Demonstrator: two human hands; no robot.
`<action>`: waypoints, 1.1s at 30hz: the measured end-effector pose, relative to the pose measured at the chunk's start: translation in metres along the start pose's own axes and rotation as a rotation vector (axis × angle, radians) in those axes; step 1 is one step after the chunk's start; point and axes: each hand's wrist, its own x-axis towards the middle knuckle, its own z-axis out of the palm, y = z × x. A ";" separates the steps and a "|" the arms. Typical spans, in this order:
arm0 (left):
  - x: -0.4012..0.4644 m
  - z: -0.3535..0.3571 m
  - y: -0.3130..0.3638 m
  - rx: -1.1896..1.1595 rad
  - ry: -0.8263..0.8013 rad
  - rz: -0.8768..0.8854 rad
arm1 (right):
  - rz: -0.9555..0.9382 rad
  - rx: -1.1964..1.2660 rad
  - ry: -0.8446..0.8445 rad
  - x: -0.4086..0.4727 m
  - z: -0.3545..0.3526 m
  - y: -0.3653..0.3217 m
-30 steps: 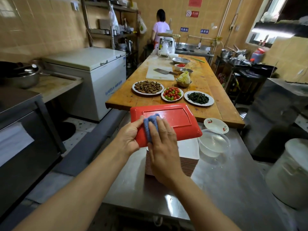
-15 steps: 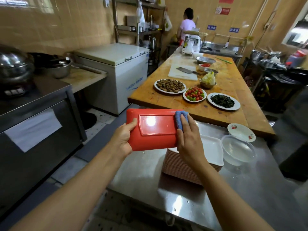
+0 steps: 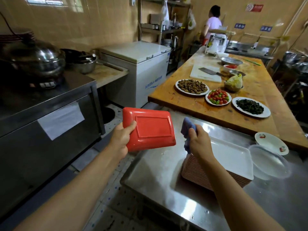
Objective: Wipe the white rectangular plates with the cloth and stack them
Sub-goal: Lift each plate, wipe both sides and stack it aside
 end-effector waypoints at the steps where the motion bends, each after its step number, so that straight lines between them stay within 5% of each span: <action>1: 0.003 0.001 -0.004 0.075 -0.002 0.063 | 0.013 0.002 -0.022 0.001 0.000 -0.003; 6: 0.023 0.011 -0.037 0.802 -0.049 0.464 | 0.062 0.015 -0.011 0.003 -0.008 0.004; 14: 0.033 0.013 -0.110 1.382 -0.265 0.680 | 0.068 -0.023 0.022 0.000 -0.027 0.030; 33: 0.038 -0.022 -0.215 1.752 -0.636 0.270 | 0.112 0.035 0.105 -0.016 -0.051 0.055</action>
